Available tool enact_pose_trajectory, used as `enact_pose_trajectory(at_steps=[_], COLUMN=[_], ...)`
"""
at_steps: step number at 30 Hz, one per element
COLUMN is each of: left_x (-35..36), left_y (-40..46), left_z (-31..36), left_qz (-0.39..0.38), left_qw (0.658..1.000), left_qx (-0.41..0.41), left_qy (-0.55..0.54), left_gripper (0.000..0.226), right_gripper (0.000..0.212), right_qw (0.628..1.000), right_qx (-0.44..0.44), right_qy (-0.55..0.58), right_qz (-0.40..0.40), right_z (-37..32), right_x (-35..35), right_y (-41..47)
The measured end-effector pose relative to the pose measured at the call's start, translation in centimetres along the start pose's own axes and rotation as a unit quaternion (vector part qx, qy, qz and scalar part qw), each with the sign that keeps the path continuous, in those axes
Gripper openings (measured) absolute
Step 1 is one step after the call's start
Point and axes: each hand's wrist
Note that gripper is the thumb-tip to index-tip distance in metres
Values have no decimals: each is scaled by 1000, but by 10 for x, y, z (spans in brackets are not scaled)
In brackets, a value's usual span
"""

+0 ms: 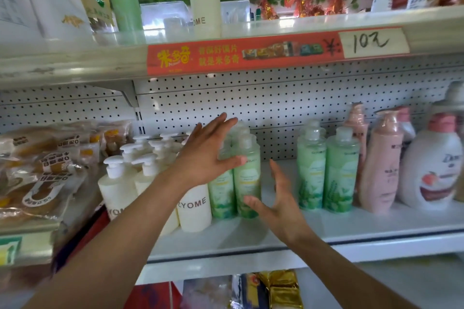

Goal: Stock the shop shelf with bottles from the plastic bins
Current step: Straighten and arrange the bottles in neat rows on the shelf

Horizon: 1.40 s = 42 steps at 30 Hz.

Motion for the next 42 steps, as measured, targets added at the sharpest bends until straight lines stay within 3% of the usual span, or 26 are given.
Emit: enact_pose_trajectory(at_steps=[4, 9, 12, 19, 23, 30, 34, 37, 42], left_x=[26, 55, 66, 62, 61, 51, 40, 30, 17], left_y=[-2, 19, 42, 102, 111, 102, 91, 78, 54], left_z=[47, 99, 109, 118, 116, 95, 89, 84, 66], left_qz=[106, 81, 62, 51, 57, 18, 3, -13, -4], left_qw=[990, 981, 974, 944, 955, 961, 959, 980, 998], left_qx=[85, 105, 63, -49, -56, -18, -7, 12, 39], left_qy=[-27, -145, -208, -322, -286, -274, -282, -200, -51], left_gripper=[69, 65, 65, 53, 35, 33, 33, 40, 50], right_gripper=[65, 52, 53, 65, 70, 85, 69, 57, 59], right_qw=[992, 970, 974, 991, 991, 985, 981, 980, 983], right_qx=[-57, -85, -61, -6, 20, 39, 49, 41, 28], right_qy=[-23, -19, -9, -44, -62, -121, -133, -144, -143], right_qz=[107, 225, 219, 123, 114, 112, 129, 129, 113], right_z=[11, 30, 39, 48, 51, 53, 51, 47, 45], right_x=[-27, -61, -75, -77, -73, -64, -58, -55, -46], right_y=[-16, -25, -24, -29, -26, -17, -8, -3, 9])
Point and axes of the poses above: each hand's wrist, its own y-axis towards the middle knuckle, its own x-axis out of the palm, z = x × y, and after that the axes turned 10 degrees about x, right-handed
